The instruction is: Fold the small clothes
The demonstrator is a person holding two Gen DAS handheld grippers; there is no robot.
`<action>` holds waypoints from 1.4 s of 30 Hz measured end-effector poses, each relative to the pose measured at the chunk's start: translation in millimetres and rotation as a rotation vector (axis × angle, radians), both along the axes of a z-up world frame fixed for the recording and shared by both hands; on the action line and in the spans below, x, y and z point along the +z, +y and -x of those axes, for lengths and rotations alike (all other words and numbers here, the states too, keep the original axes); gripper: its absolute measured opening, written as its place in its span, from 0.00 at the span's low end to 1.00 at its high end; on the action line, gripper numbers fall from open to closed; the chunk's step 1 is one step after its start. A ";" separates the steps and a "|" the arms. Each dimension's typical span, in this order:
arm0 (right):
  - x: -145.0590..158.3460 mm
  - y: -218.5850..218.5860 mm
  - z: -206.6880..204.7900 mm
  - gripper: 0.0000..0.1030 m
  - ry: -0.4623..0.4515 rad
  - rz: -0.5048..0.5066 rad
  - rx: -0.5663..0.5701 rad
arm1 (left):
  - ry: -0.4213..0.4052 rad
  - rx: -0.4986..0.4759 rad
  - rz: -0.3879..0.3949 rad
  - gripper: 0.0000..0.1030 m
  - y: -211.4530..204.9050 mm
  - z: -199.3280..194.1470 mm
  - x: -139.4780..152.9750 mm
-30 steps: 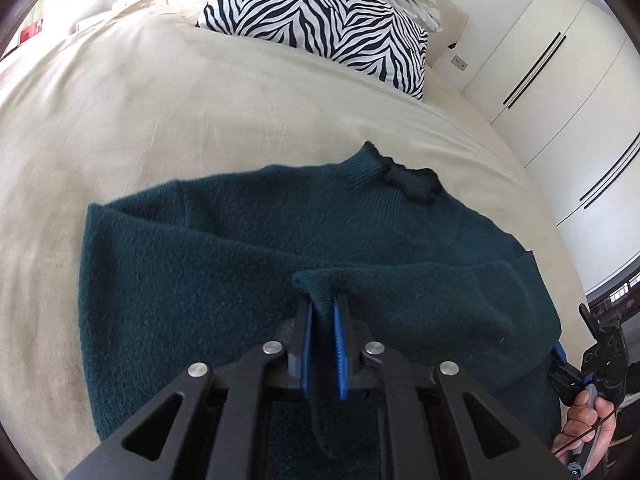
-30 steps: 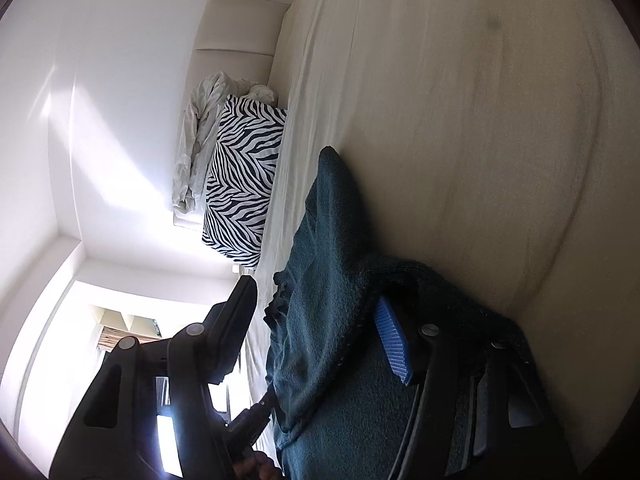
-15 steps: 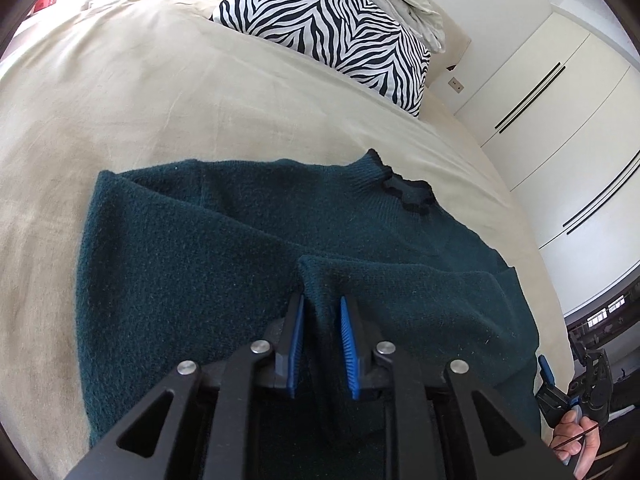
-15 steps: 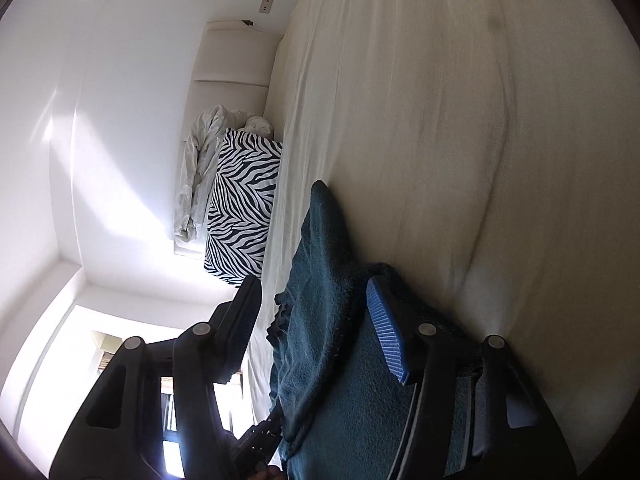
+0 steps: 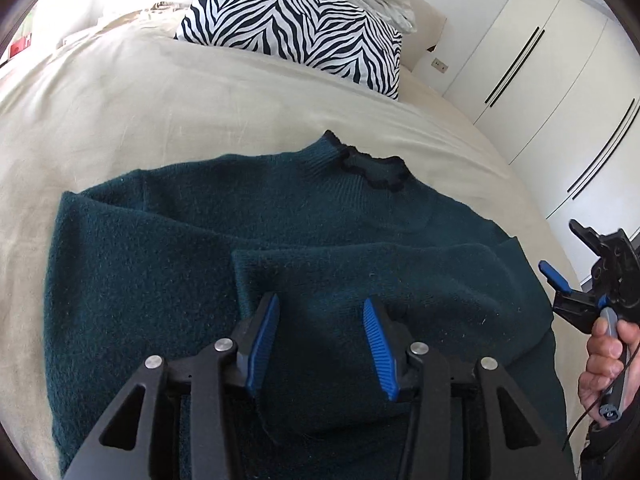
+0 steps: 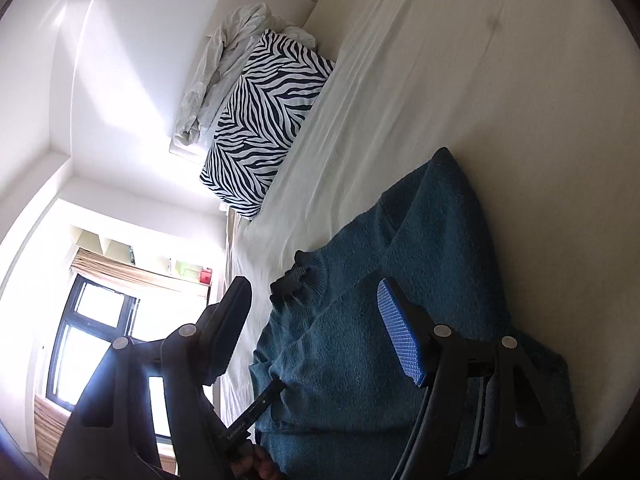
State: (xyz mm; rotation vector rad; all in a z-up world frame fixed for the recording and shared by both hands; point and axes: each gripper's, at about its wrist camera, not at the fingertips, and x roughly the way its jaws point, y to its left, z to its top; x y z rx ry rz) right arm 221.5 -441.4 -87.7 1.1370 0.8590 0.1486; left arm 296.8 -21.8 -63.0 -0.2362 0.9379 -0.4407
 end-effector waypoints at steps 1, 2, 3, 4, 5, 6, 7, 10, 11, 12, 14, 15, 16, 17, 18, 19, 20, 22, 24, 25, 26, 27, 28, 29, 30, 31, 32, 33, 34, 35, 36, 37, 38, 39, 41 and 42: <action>-10.4 -4.6 -9.8 0.64 0.024 -0.009 -0.007 | -0.007 -0.009 -0.007 0.45 -0.8 1.7 -1.5; -21.0 -10.6 -16.6 0.64 0.050 -0.010 -0.022 | -0.012 -0.016 -0.012 0.45 -1.4 2.2 -1.9; -32.5 -16.7 -20.9 0.64 0.088 -0.015 -0.034 | -0.014 -0.020 -0.012 0.45 -0.9 2.2 -2.4; -45.0 -22.6 -21.9 0.61 0.117 -0.044 -0.043 | -0.015 -0.024 -0.010 0.45 -1.1 2.3 -3.8; -51.0 -26.5 -18.6 0.60 0.108 -0.089 -0.047 | -0.017 -0.028 -0.009 0.45 -0.6 2.5 -4.6; -49.9 -28.1 -14.0 0.60 0.086 -0.104 -0.040 | -0.020 -0.031 -0.006 0.45 -0.3 3.6 -5.4; -49.2 -29.8 -9.5 0.60 0.080 -0.098 -0.022 | -0.023 -0.032 -0.002 0.45 0.3 4.5 -6.2; -44.7 -23.4 9.1 0.61 0.068 -0.058 0.046 | -0.031 -0.031 0.001 0.45 0.2 6.2 -6.8; -43.8 -20.7 15.1 0.61 0.073 -0.043 0.066 | -0.031 -0.031 0.002 0.45 0.5 6.9 -6.7; -42.2 -19.1 23.0 0.61 0.072 -0.036 0.080 | -0.030 -0.031 0.004 0.45 1.1 7.6 -6.6; -36.5 -17.0 41.2 0.61 0.079 -0.029 0.098 | -0.028 -0.032 0.015 0.45 2.6 7.0 -6.7; -33.3 -16.0 48.4 0.62 0.086 -0.028 0.107 | -0.028 -0.032 0.022 0.45 3.3 6.4 -6.9; -29.0 -15.2 54.6 0.62 0.092 -0.022 0.113 | -0.030 -0.032 0.026 0.45 3.9 7.1 -7.2; -24.1 -15.3 63.8 0.63 0.095 -0.013 0.112 | -0.032 -0.032 0.028 0.45 4.1 7.5 -7.5; -18.9 -15.2 67.0 0.63 0.086 -0.012 0.112 | -0.034 -0.032 0.028 0.45 4.4 8.2 -7.6; -12.0 -16.3 70.8 0.63 0.066 -0.019 0.111 | -0.036 -0.032 0.028 0.45 4.4 8.5 -7.6; -6.3 -16.8 68.6 0.63 0.047 -0.023 0.108 | -0.037 -0.032 0.026 0.45 4.0 8.6 -7.5; 2.3 -16.0 55.3 0.63 0.029 -0.007 0.106 | -0.043 -0.031 0.019 0.45 3.2 9.9 -7.3; 2.5 -13.8 33.4 0.65 0.017 0.009 0.109 | -0.049 -0.030 0.014 0.45 2.2 10.3 -7.5; -3.2 -13.2 21.7 0.67 0.022 0.006 0.113 | -0.051 -0.030 0.013 0.45 1.5 10.5 -7.6; -11.8 -13.0 9.0 0.67 0.051 0.018 0.113 | -0.053 -0.030 0.014 0.45 1.8 10.6 -7.7; -22.6 -14.1 -2.0 0.67 0.095 0.050 0.100 | -0.054 -0.030 0.018 0.45 2.0 11.0 -7.9; -33.4 -16.4 -10.9 0.67 0.128 0.075 0.086 | -0.054 -0.030 0.025 0.45 2.7 11.0 -8.4; -42.0 -19.9 -19.5 0.66 0.114 0.068 0.077 | -0.054 -0.030 0.032 0.45 3.5 11.1 -9.0; -43.9 -25.9 -21.3 0.66 0.084 0.055 0.058 | -0.055 -0.030 0.039 0.45 4.2 11.7 -9.7; -45.0 -31.7 -25.3 0.66 0.070 0.050 0.027 | -0.055 -0.030 0.045 0.45 4.7 11.5 -10.2; -44.1 -38.6 -25.0 0.66 0.061 0.046 -0.005 | -0.055 -0.030 0.048 0.45 5.0 11.5 -10.5; -42.0 -44.9 -22.6 0.66 0.058 0.050 -0.032 | -0.056 -0.030 0.050 0.45 5.1 11.6 -10.5; -39.3 -50.2 -19.2 0.66 0.059 0.061 -0.052 | -0.057 -0.030 0.051 0.45 5.2 11.6 -10.5; -36.0 -53.9 -16.5 0.66 0.066 0.079 -0.062 | -0.056 -0.030 0.054 0.45 6.2 11.0 -10.5; -31.4 -56.9 -8.8 0.67 0.085 0.110 -0.072 | -0.055 -0.031 0.060 0.45 6.7 11.0 -10.3; -27.3 -59.8 -1.6 0.67 0.097 0.136 -0.080 | -0.052 -0.034 0.072 0.45 7.8 10.7 -10.1; -21.8 -61.5 10.3 0.67 0.095 0.143 -0.080 | -0.046 -0.036 0.098 0.45 11.6 10.9 -9.4; -15.9 -62.7 24.0 0.67 0.086 0.138 -0.078 | -0.033 -0.038 0.125 0.46 16.7 11.7 -7.9; -1.7 -59.9 60.0 0.67 0.058 0.124 -0.064 | -0.007 -0.038 0.138 0.46 26.5 19.4 -1.0; 4.0 -56.8 78.9 0.67 0.048 0.125 -0.044 | 0.002 -0.030 0.129 0.51 32.0 27.7 3.9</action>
